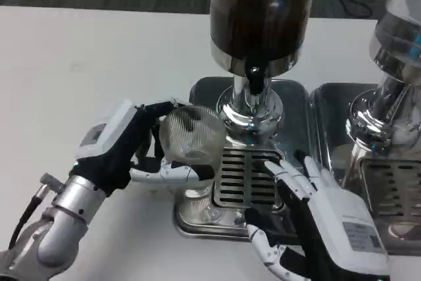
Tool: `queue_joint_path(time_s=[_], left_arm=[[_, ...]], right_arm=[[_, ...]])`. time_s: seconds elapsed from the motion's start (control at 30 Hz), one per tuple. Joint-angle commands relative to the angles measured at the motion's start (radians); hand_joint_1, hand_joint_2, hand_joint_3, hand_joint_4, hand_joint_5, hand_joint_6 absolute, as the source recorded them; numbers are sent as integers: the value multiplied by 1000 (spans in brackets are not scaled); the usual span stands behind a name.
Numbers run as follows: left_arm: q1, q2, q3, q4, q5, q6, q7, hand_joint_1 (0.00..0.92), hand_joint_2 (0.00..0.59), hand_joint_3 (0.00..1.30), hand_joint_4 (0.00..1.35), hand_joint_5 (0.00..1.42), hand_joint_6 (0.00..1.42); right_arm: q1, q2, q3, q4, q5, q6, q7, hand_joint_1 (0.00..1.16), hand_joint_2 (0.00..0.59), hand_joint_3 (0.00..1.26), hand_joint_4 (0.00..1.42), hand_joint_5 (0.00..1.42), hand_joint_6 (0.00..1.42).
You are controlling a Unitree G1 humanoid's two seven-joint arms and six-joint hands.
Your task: Grasp the cup under the faucet to collect the drink, then remove the cup.
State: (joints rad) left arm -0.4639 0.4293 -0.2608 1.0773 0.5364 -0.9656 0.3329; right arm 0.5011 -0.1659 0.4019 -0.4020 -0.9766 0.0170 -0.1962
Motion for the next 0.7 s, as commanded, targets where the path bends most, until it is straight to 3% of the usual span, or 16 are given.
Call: queue_joint_path(time_s=[0.03,0.43,0.7], left_arm=[[-58,-25,-18,9,5,8,-18,635,0,774,851,1051,1305],[-112,-67,-80,48,39,47,-44,635,0,770,851,1041,1305],[-138,-87,-119,76,60,69,-57,615,4,716,764,955,1171]], right_arm=[[14,9,3,-21,-5,9,-20,332,478,197,130,0,0],[52,42,24,-28,-23,20,-51,331,478,197,131,0,0],[63,58,31,-32,-27,32,-61,331,478,197,131,0,0]])
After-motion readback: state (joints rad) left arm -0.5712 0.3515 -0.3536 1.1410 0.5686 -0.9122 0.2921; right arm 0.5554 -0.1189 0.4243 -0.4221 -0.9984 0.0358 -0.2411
